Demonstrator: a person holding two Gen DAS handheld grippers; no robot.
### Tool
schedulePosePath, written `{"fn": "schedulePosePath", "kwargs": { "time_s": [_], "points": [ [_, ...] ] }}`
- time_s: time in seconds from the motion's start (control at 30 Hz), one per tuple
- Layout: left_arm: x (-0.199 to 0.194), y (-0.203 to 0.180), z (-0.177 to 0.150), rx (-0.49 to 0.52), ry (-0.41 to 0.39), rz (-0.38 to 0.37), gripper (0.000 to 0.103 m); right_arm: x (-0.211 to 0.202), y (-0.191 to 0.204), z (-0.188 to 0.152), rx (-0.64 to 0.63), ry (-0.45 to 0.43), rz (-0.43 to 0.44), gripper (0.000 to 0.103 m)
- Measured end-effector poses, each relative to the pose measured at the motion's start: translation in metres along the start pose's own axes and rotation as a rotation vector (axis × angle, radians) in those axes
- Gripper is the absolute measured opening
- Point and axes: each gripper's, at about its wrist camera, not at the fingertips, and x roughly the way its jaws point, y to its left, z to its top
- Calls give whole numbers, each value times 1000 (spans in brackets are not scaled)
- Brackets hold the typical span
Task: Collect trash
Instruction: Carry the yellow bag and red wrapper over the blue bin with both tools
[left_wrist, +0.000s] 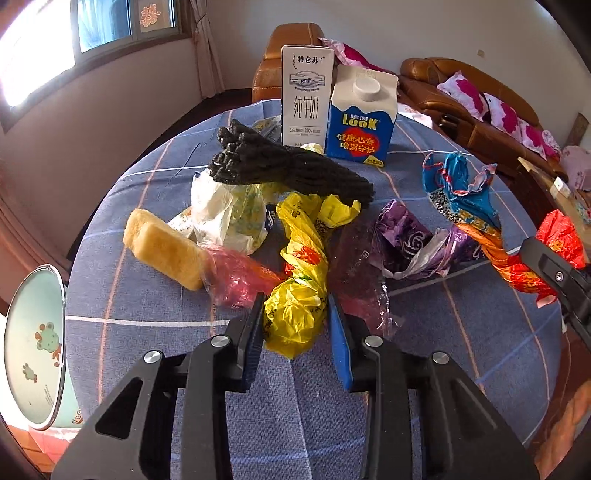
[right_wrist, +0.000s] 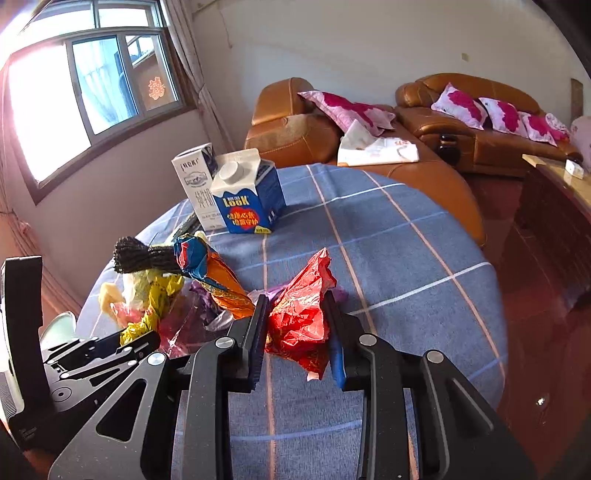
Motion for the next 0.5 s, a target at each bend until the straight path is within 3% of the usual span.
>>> {"fn": "schedulePosePath", "kwargs": {
  "time_s": [0.23, 0.5],
  "points": [
    [-33, 9, -1, -14, -71, 8, 30, -9, 3, -3, 12, -10, -4, 30],
    [-78, 28, -13, -17, -135, 71, 31, -28, 24, -5, -15, -30, 15, 30]
  ]
}}
